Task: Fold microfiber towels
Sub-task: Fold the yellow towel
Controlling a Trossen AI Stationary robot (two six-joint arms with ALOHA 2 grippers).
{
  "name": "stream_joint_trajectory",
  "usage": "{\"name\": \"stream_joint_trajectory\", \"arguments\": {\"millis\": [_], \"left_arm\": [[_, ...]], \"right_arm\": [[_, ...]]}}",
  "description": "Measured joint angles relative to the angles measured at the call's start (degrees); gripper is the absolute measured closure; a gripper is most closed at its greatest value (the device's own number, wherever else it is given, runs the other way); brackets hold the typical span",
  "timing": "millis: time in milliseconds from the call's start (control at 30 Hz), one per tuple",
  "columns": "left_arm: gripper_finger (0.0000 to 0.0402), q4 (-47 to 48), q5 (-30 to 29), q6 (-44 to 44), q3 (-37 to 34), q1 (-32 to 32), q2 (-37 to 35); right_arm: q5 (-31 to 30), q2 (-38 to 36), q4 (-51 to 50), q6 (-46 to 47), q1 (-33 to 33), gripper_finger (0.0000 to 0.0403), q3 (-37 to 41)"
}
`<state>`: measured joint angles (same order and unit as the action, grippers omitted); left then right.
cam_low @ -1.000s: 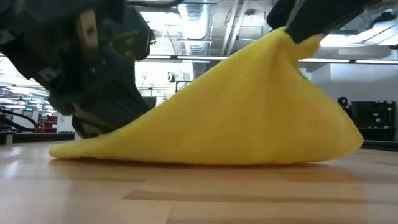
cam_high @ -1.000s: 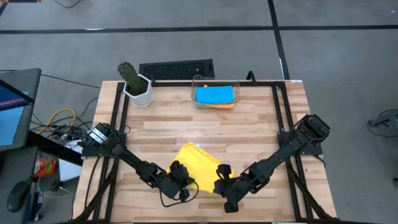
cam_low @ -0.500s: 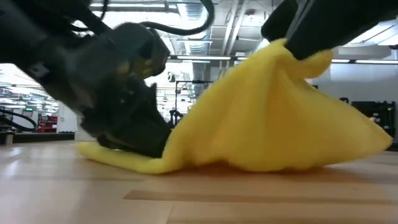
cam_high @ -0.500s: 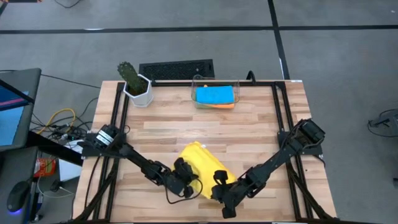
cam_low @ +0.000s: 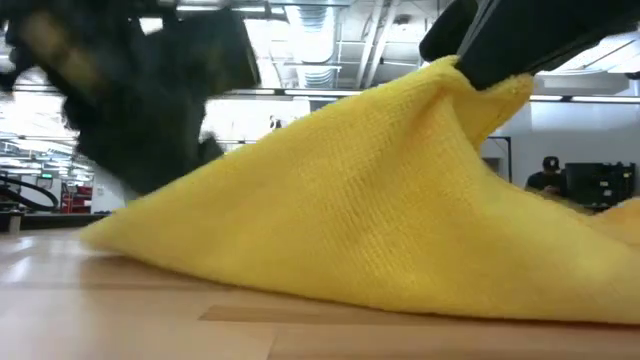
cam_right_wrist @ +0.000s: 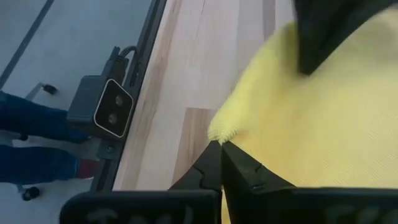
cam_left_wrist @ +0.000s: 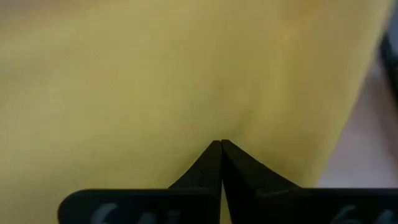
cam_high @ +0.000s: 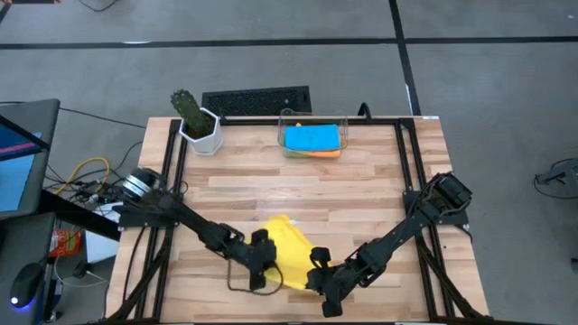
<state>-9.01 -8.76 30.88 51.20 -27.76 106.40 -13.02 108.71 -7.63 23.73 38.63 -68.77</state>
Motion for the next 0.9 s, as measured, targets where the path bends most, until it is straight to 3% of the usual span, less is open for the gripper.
{"name": "stream_joint_trajectory", "arguments": {"millis": [167,400,600,900], "left_arm": [[0.0401,4.18,-10.56,6.03,0.34,-0.91,-7.61],[0.0401,4.05,-19.07,17.98,0.23,-6.23,-4.99],[0.0401,0.48,-21.35,21.33,0.31,-10.91,0.69],[0.0402,0.0,-23.68,23.8,0.52,-11.76,5.6]], "right_arm": [[-0.38,0.03,0.14,-0.03,-0.02,0.0374,0.0],[-0.35,0.04,2.65,-0.25,0.03,0.0375,0.0],[0.22,0.04,5.89,-1.4,0.32,0.0373,0.0],[1.1,0.15,6.39,-1.76,-2.55,0.0375,0.0]]}}
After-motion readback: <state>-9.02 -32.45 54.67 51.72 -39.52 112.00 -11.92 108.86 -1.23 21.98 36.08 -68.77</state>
